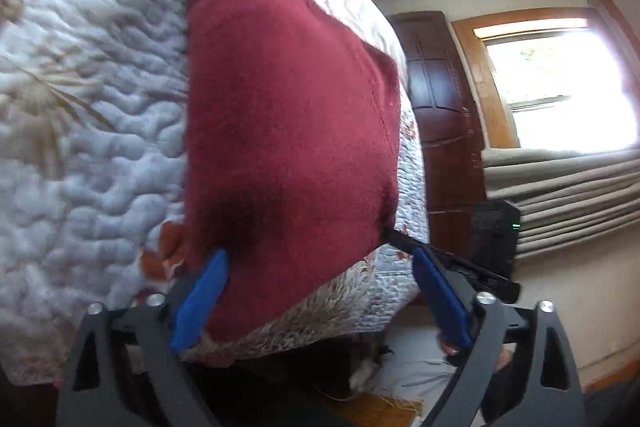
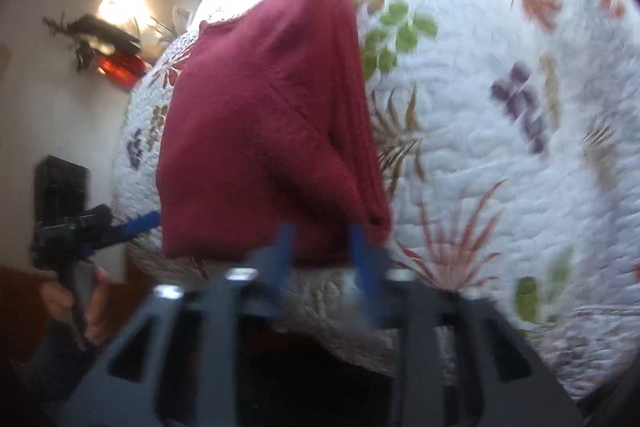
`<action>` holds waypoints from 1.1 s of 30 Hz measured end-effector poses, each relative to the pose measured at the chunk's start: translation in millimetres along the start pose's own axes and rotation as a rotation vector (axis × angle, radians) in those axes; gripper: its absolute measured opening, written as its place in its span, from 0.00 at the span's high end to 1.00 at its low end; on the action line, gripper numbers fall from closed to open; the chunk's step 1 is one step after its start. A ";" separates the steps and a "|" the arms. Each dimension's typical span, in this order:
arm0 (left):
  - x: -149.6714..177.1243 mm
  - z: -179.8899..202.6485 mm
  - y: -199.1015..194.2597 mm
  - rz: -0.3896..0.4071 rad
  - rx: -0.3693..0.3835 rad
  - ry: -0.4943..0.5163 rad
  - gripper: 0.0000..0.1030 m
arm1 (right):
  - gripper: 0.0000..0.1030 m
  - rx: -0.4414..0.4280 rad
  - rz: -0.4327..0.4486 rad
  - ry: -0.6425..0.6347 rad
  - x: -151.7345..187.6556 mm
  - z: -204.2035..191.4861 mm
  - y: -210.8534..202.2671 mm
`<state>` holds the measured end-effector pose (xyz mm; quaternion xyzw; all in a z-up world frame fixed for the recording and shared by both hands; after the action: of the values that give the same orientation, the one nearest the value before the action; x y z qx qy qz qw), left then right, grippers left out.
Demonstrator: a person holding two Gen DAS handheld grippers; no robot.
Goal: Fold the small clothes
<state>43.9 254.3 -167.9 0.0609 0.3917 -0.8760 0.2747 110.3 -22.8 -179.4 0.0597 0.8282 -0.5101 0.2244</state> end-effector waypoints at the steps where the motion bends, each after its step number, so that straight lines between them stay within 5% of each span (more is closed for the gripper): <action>1: 5.7 12.5 -18.4 0.036 -0.091 0.066 0.04 | 0.22 0.056 0.049 -0.051 -3.0 -7.3 -17.5; 4: 22.6 60.0 -73.5 0.197 -0.292 0.238 0.04 | 0.09 0.172 0.218 -0.186 -4.0 -35.3 -74.8; 7: 39.2 113.5 -128.1 0.366 -0.438 0.270 0.04 | 0.07 0.293 0.390 -0.219 -3.8 -35.3 -130.0; 11: 52.3 195.1 -194.8 0.510 -0.442 0.317 0.04 | 0.03 0.387 0.540 -0.254 -12.1 -55.5 -215.9; 14: 70.5 236.5 -223.4 0.597 -0.430 0.404 0.04 | 0.03 0.357 0.632 -0.271 -3.9 -74.7 -274.7; 16: 80.2 232.3 -206.9 0.552 -0.465 0.424 0.04 | 0.03 0.305 0.563 -0.214 7.5 -69.9 -265.2; 18: 89.9 204.8 -180.7 0.424 -0.540 0.307 0.04 | 0.04 0.294 0.415 -0.208 20.6 -65.2 -234.9; 19: 97.7 196.1 -177.4 0.393 -0.512 0.255 0.04 | 0.04 0.290 0.384 -0.223 29.1 -68.3 -224.4; 24: 118.7 186.1 -184.1 0.395 -0.510 0.211 0.04 | 0.03 0.327 0.412 -0.264 51.8 -86.0 -241.2; 33: 100.0 185.3 -197.5 0.397 -0.460 0.262 0.04 | 0.03 0.354 0.421 -0.270 55.1 -120.8 -241.9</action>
<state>-124.6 184.6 56.0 0.1846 0.5919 -0.6786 0.3939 -55.6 -39.0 40.4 0.1999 0.6585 -0.5921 0.4194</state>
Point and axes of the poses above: each gripper's, at about its wrist camera, not at the fingertips, and y roughly the way its jaws point, z to its right, x to its underside, the point moved 5 cm from there along y, roughly the way its jaws point, and after that the axes turned 10 degrees about z, right-handed, at the moved point
